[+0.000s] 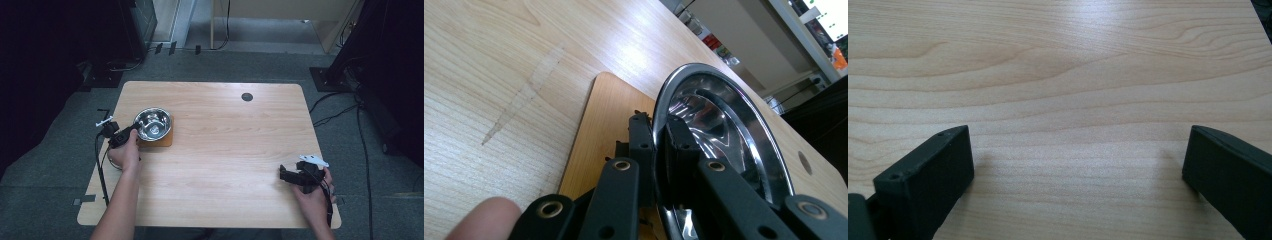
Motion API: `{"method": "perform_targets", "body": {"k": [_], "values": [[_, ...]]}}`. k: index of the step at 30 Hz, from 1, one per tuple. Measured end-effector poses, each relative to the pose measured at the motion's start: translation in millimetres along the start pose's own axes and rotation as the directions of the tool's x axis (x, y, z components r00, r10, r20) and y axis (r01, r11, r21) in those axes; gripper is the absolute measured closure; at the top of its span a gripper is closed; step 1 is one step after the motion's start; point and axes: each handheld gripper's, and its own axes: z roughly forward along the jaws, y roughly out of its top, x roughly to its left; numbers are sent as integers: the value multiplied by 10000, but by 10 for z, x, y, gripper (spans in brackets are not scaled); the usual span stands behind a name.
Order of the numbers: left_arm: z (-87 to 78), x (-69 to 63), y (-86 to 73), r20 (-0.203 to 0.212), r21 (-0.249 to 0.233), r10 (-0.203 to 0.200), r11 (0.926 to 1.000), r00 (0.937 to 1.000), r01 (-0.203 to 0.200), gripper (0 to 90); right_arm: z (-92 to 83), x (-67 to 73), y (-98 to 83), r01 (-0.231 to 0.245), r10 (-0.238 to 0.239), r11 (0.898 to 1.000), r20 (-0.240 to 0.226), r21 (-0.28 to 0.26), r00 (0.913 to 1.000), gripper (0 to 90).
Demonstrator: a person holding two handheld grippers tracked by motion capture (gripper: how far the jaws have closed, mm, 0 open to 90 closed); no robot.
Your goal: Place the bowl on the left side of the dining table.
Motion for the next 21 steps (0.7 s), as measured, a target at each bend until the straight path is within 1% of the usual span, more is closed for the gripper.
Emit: {"method": "perform_targets", "body": {"k": [1, 2, 3, 5, 7, 10, 12, 14, 15, 16, 17, 18, 19, 20, 21], "values": [[16, 5, -6, -74, 61, -6, 10000, 10000, 7, 846, 0, 0, 0, -1, 1, 10000, -1, 1, 10000, 0], [31, 10, -14, -235, 142, -9, 9999, 9997, 12, 846, 0, 0, 0, 1, -1, 10000, -1, 1, 10000, 0], [43, 21, -19, -264, 152, -64, 9999, 9996, 68, 846, 0, 0, 0, 1, -1, 10000, -1, 1, 10000, 0], [54, 26, -20, -226, 165, -134, 9998, 9997, 138, 846, 0, 0, 0, 2, -2, 10000, -1, 0, 10000, 0], [61, 17, -22, -242, 160, -112, 9998, 9996, 116, 846, 0, 0, 0, 0, 0, 10000, -2, 1, 10000, 0], [78, 24, -30, -195, 302, -308, 9991, 9993, 314, 834, 0, 0, 0, 5, -5, 10000, -9, -2, 10000, 0], [79, 19, -30, -115, 249, -339, 9991, 9994, 342, 752, 0, 0, 0, 1, -1, 10000, -2, 0, 10000, 0], [67, 5, -26, -264, 118, -281, 9995, 9993, 285, 639, 0, 0, 0, 2, -2, 10000, -10, -1, 10000, 0], [59, 1, -23, -231, 25, -237, 9997, 9995, 237, 591, 0, 0, 0, 1, -1, 10000, 0, 0, 10000, 0], [54, -2, -20, -247, 8, -202, 9998, 9995, 202, 523, 0, 0, 0, 2, -2, 10000, -3, -1, 10000, 0], [48, -4, -18, -328, -2, -168, 9999, 9993, 168, 390, 0, 0, 0, -1, 1, 10000, -2, -1, 10000, 0], [41, -4, -16, -357, 22, -118, 9999, 9993, 118, 390, 0, 0, 0, -1, 1, 10000, -2, -1, 10000, 0], [35, -3, -18, -385, 51, -11, 10000, 9993, 13, 261, 0, 0, 0, 0, 0, 10000, -1, 1, 10000, 0], [26, -8, -23, -489, 108, 167, 9998, 9987, -162, 197, 0, 0, 0, 1, -1, 10000, 0, 1, 10000, 0], [19, -13, -29, -564, 154, 385, 9992, 9977, -377, 197, 0, 0, 0, 1, -1, 10000, 0, 1, 10000, 0]]}}
